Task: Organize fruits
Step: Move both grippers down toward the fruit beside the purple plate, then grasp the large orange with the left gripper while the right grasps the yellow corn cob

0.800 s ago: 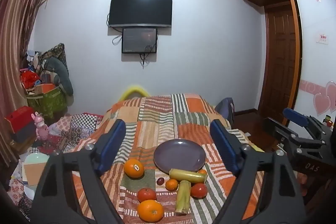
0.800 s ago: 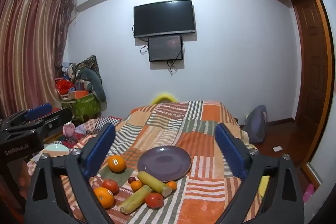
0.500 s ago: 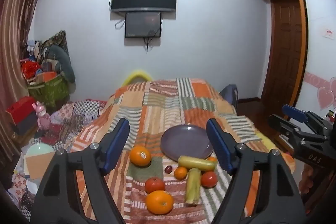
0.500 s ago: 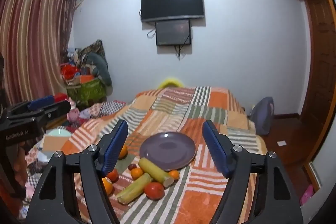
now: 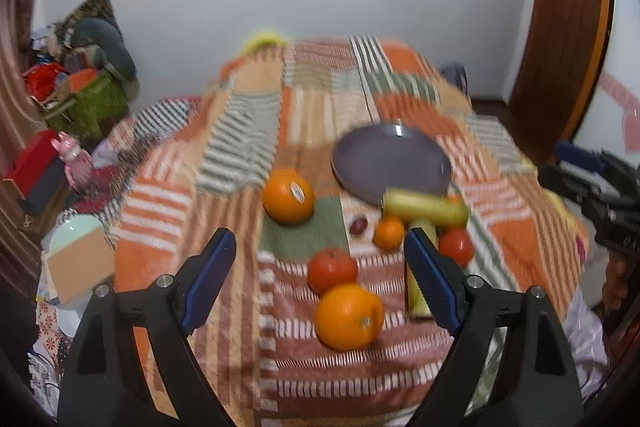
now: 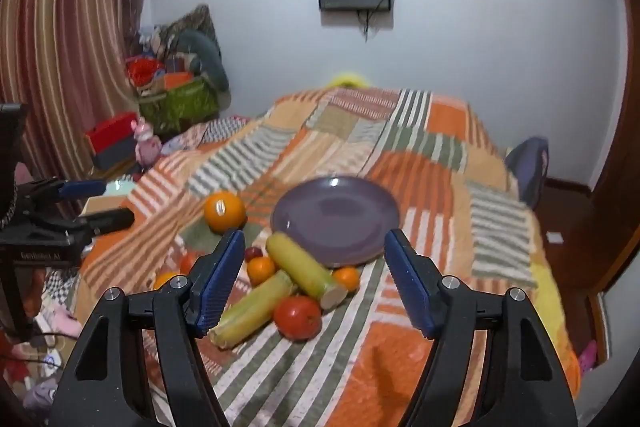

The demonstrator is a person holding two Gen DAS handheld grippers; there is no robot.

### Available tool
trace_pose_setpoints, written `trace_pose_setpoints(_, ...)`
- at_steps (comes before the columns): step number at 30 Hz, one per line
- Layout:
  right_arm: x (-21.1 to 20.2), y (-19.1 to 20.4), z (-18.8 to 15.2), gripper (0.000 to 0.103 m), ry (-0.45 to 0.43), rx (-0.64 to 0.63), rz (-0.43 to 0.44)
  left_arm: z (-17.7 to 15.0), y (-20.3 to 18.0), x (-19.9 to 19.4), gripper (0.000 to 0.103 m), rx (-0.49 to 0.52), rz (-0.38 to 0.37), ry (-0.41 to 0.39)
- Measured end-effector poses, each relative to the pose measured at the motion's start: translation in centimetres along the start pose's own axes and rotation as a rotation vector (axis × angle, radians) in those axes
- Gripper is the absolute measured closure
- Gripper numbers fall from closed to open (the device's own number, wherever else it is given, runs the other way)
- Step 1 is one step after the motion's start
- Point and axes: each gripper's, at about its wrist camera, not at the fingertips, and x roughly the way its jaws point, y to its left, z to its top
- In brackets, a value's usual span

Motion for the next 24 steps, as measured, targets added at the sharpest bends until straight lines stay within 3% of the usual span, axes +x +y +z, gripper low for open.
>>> trace_pose_setpoints(9, 2.7, -0.3, -1.4, 0.034, 0.109, 0.005, 0.034, -2.9, -0.9, 6.0, 0.016, -0.013, -0.045, 0.208)
trace_pose_setpoints(15, 4.7, -0.9, -2.0, 0.034, 0.174, 0.007, 0.056, -4.2, -0.7, 8.3, 0.016, -0.004, -0.046, 0.283)
trace_pose_setpoints(20, 6.1, -1.3, -2.4, 0.034, 0.209, 0.011, 0.075, -5.3, -0.9, 9.6, 0.017, -0.041, -0.09, 0.327)
trace_pose_setpoints(24, 7.3, -1.6, -2.6, 0.034, 0.228, 0.015, 0.081, -5.6, -1.0, 10.1, 0.038, -0.056, -0.098, 0.347)
